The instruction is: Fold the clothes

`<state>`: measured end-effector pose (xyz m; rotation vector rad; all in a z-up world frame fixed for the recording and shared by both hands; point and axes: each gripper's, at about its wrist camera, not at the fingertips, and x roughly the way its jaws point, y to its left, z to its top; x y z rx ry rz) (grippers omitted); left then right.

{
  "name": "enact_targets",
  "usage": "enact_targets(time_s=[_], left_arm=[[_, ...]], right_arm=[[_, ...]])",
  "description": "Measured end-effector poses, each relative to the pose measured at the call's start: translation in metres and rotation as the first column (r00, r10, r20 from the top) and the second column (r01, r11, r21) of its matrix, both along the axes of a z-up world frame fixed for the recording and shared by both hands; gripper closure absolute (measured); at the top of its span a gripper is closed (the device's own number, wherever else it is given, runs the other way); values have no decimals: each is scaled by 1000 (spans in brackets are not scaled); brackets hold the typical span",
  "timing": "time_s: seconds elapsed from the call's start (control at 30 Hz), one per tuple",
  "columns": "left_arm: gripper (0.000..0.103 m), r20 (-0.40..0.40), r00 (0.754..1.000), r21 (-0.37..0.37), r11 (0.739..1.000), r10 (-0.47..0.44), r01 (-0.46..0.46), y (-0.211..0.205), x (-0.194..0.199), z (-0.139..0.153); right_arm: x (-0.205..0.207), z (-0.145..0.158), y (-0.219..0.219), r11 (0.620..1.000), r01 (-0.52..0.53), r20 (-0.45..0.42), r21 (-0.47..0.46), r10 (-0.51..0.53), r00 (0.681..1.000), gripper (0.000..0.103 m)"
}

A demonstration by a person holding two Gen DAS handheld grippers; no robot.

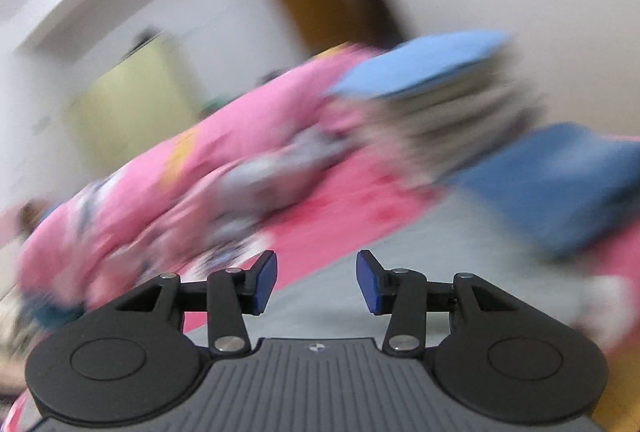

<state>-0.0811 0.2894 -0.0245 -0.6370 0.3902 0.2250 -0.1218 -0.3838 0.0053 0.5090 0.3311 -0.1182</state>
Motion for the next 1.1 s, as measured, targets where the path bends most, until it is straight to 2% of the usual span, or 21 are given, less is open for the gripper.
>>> enact_targets(time_s=[0.07, 0.17, 0.27, 0.33, 0.4, 0.47, 0.53, 0.63, 0.73, 0.8, 0.87, 0.93, 1.03, 1.1], left_arm=[[51, -18, 999, -96, 995, 27, -29, 19, -1, -23], [44, -21, 999, -235, 972, 26, -30, 33, 5, -59], [43, 7, 1000, -312, 950, -16, 17, 40, 17, -83], [43, 27, 999, -329, 944, -23, 30, 42, 26, -92], [43, 43, 999, -344, 938, -18, 32, 44, 34, -99], [43, 62, 998, -357, 933, -17, 38, 47, 40, -106], [43, 87, 996, -365, 929, -23, 53, 51, 43, -113], [43, 125, 992, -378, 923, -31, 77, 56, 46, -122], [44, 169, 984, -382, 917, -50, 113, 62, 46, -129], [45, 201, 977, -383, 913, -67, 141, 66, 45, -133], [47, 230, 970, -386, 907, -81, 167, 70, 44, -138], [51, 250, 965, -397, 900, -86, 183, 73, 43, -143], [52, 277, 956, -404, 891, -95, 206, 77, 42, -147], [53, 289, 952, -399, 892, -99, 214, 77, 42, -149]], right_arm=[[29, 1, 33, 992, -129, -21, 9, 130, 991, 56], [65, 0, 88, 947, -318, -64, 30, 320, 945, 54], [89, 0, 137, 896, -444, -88, 26, 445, 891, 50], [106, 5, 167, 848, -529, -97, 16, 528, 843, 50], [129, 16, 204, 773, -634, -106, -16, 630, 770, 49], [155, 27, 242, 675, -736, -116, -52, 728, 676, 41], [187, 35, 283, 552, -831, -125, -70, 821, 557, 32], [238, 33, 349, 342, -936, -177, -79, 920, 351, 24], [300, 8, 422, 188, -981, -277, -52, 941, 195, 24], [336, -12, 466, 127, -990, -348, -56, 927, 139, 24], [365, -31, 497, 94, -994, -405, -59, 908, 110, 25], [382, -51, 520, 49, -998, -480, -37, 875, 61, 31], [390, -74, 534, -20, -1000, -565, -7, 825, -12, 34], [390, -79, 534, -60, -998, -578, 7, 814, -53, 34]])
